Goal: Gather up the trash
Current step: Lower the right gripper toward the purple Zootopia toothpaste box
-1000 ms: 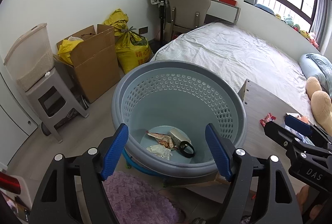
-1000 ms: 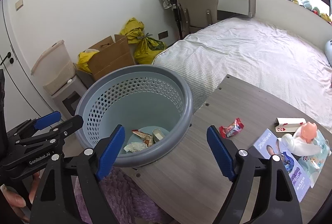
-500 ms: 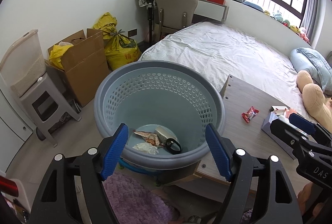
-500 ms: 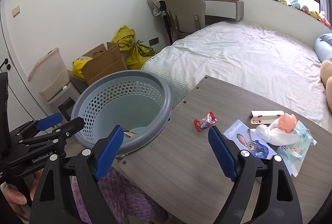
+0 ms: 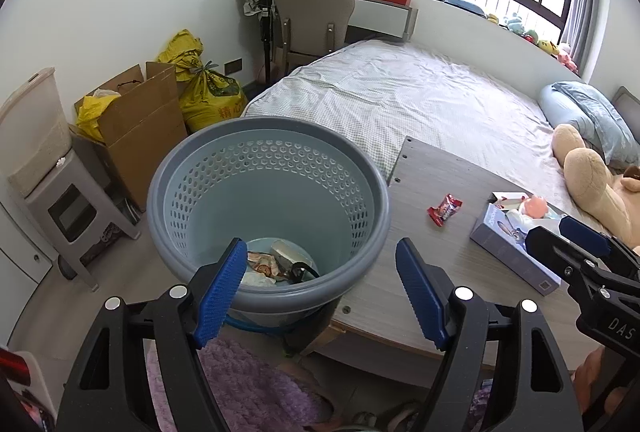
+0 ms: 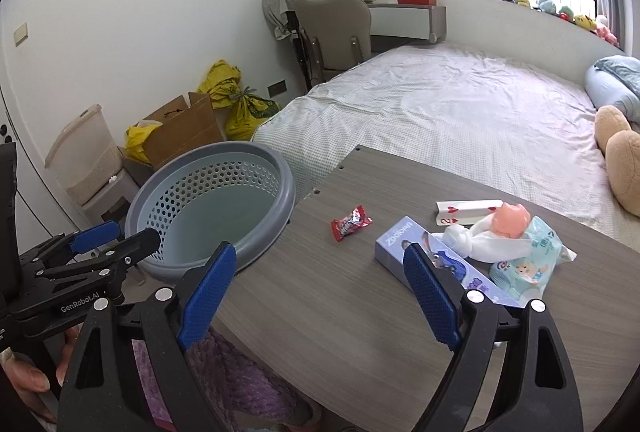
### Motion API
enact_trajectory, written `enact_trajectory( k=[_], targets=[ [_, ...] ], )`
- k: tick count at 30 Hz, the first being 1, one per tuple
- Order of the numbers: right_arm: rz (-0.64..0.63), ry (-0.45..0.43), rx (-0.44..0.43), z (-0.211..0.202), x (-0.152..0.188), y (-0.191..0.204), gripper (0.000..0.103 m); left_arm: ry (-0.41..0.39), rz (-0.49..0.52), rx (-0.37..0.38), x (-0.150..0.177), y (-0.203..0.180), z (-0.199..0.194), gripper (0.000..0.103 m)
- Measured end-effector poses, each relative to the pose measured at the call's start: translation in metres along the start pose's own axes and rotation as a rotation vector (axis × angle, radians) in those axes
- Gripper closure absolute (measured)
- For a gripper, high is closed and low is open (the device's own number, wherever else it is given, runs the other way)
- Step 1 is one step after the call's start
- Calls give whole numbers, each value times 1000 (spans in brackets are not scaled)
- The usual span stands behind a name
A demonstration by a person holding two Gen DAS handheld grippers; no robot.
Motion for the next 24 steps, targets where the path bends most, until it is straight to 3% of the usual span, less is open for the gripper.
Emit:
enact_trajectory(
  k=[12, 24],
  targets=[
    [44, -8, 46, -13, 11, -36, 19, 24, 39, 37, 4, -27, 8, 30],
    [126, 39, 126, -7, 32, -84, 19, 86, 78, 85, 14, -55, 36, 30]
  ],
)
Point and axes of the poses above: each gripper's, at about its wrist camera, not at the fingertips, and z roughly the way its jaws point, y to its left, x to its underside, the point moved 4 cm from there along z, roughly the way its jaws point, and after that the axes turned 12 degrees about x, right-handed, at the moved point
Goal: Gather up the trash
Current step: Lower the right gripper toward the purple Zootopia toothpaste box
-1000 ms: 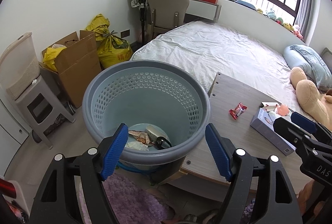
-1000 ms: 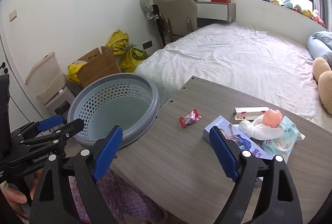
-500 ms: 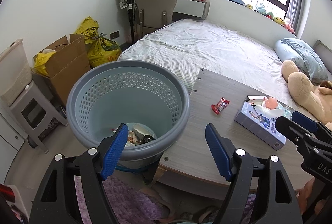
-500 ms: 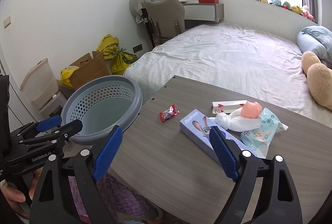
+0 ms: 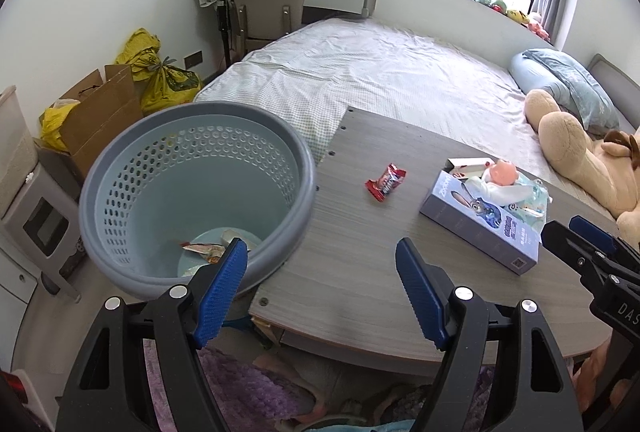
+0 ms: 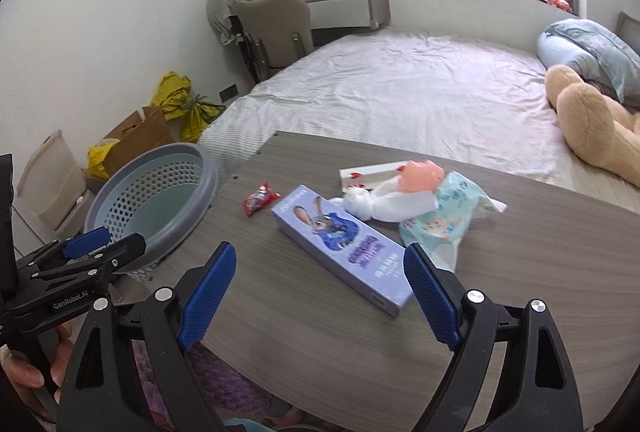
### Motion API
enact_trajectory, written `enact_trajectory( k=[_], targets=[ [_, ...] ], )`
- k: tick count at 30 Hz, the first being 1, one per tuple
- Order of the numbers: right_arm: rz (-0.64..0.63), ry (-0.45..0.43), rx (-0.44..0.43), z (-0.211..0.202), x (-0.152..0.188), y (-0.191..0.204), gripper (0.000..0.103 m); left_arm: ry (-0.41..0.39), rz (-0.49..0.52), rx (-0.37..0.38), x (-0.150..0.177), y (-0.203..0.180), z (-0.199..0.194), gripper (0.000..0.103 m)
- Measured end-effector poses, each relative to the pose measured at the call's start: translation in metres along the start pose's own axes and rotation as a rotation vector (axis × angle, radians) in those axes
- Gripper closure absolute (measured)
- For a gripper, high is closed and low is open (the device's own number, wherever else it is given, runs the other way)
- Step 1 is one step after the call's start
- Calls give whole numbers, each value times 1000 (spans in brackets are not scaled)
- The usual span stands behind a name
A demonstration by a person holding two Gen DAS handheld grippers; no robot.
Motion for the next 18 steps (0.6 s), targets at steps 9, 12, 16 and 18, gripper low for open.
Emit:
enact_trajectory(
  k=[9, 12, 16, 18],
  targets=[
    [23, 54, 29, 26, 8, -25, 19, 37, 28, 13, -2, -16, 22, 30],
    [23, 77, 23, 38, 11, -31, 19, 41, 35, 7, -3, -18, 25, 30],
    [21, 97, 8, 48, 13, -35, 19, 47, 36, 0, -4, -17, 28, 30],
    [17, 103, -9, 52, 12, -34, 19, 49, 34, -3, -5, -16, 29, 30]
  ],
)
Point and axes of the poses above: each gripper's, at about its wrist camera, not at the fingertips, and z roughly the way its jaws point, y to its left, x to its underside, the point moved 4 cm from there along z, roughly the way its jaws point, and after that the axes turned 12 degrees about x, right-handed, at the moved point
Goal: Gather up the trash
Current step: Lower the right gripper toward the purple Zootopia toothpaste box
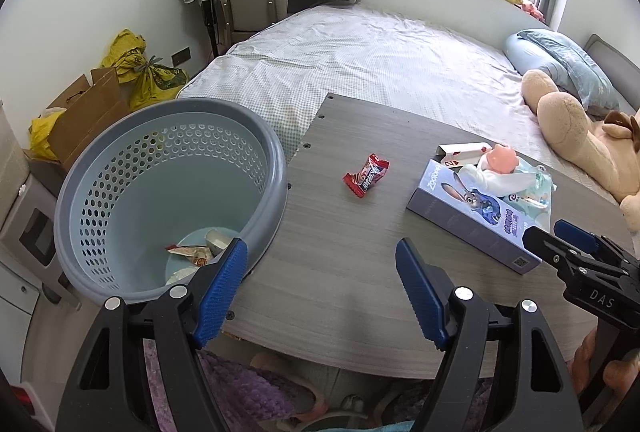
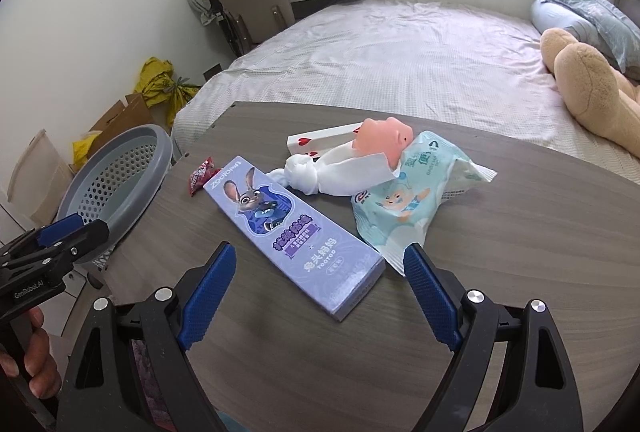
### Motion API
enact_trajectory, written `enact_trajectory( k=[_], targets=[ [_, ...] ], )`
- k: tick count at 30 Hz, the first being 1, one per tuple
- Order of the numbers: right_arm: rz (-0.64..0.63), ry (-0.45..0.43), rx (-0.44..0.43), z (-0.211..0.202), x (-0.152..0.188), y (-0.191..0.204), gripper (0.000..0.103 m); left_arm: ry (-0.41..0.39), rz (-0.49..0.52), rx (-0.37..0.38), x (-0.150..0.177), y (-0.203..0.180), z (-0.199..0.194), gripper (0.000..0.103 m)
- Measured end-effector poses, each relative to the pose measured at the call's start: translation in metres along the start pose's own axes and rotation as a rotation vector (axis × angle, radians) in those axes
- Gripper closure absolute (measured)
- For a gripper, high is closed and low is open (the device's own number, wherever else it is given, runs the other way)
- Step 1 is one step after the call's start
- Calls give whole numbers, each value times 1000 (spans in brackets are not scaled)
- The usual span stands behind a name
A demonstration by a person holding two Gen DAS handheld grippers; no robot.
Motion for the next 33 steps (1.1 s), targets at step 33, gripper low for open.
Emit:
enact_trajectory(
  k=[33],
  targets=[
    [-85, 89, -159, 5, 18, 54, 19, -49, -63, -52, -7, 32, -11, 30]
  ],
)
Point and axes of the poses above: each gripper's, at about its wrist camera, not at the fingertips, and z roughly the way its jaws point, y to its left, x to its underside, the point moved 4 cm from there along z, roughly the way its jaws point, and after that the axes turned 12 degrees about x, right-handed, at the moved point
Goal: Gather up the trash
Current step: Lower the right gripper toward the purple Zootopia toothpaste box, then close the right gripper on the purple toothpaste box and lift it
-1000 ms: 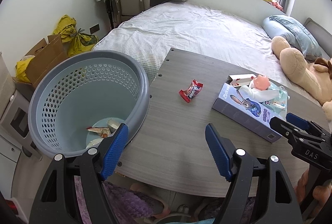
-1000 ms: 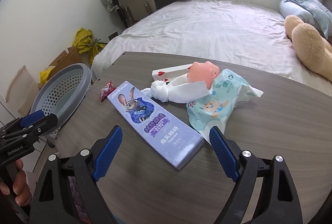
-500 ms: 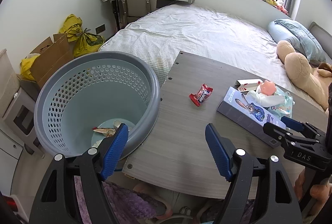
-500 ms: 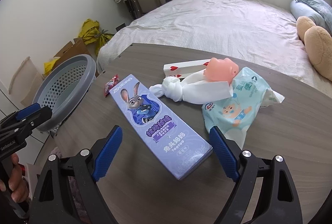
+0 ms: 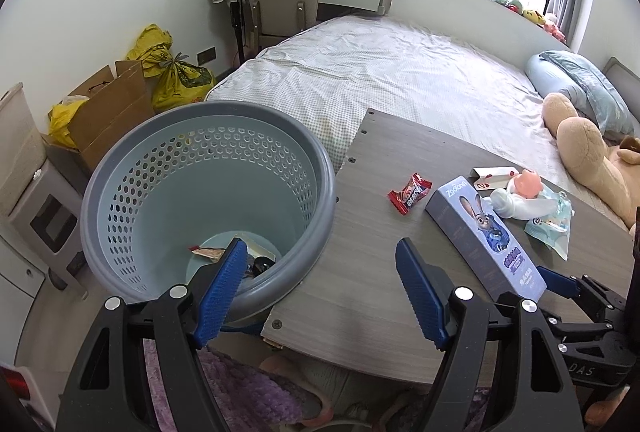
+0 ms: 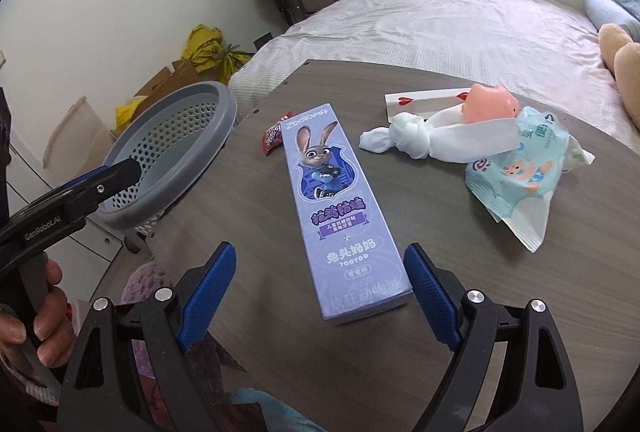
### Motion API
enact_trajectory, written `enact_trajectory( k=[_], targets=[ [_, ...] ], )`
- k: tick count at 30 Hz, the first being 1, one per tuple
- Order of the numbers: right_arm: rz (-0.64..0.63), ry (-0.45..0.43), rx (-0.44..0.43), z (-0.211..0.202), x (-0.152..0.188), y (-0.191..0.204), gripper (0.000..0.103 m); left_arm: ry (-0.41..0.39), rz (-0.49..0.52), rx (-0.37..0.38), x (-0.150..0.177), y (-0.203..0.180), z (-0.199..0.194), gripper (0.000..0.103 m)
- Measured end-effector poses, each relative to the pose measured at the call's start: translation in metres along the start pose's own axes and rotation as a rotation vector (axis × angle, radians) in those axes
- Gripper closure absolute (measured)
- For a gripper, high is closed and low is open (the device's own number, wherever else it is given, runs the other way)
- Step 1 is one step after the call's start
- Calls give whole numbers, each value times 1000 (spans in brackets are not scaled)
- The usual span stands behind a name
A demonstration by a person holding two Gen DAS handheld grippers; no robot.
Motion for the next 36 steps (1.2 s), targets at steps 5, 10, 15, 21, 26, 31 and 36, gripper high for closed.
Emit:
enact_trajectory(
  k=[5, 10, 15, 21, 26, 31, 36],
  targets=[
    [9, -11, 27, 10, -12, 0, 19, -1, -10, -4, 1, 5, -2, 30],
    [-21, -4, 74, 24, -24, 4, 19, -4, -18, -9, 3, 9, -4, 30],
    [-53, 8, 119, 36, -30, 9, 22, -6, -21, -7, 4, 10, -5, 30],
    [-88, 10, 167, 43, -31, 15, 28, -7, -27, -1, 5, 13, -6, 30],
    [-104, 18, 187, 47, -32, 18, 34, -9, -30, 3, 5, 14, -6, 30],
    [-122, 20, 204, 48, -31, 20, 40, -11, -34, 7, 6, 15, -7, 30],
    [-141, 12, 217, 49, -33, 26, 52, -11, -35, 6, 6, 16, -7, 30]
  ],
)
Point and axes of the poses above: each gripper's, at about its wrist camera, not at the fingertips, and z roughly the way its jaws point, y to its left, x to its underside, the point moved 4 cm from there along z, roughly the way its jaws point, and after that the axes turned 12 degrees about x, right-handed, at the moved point
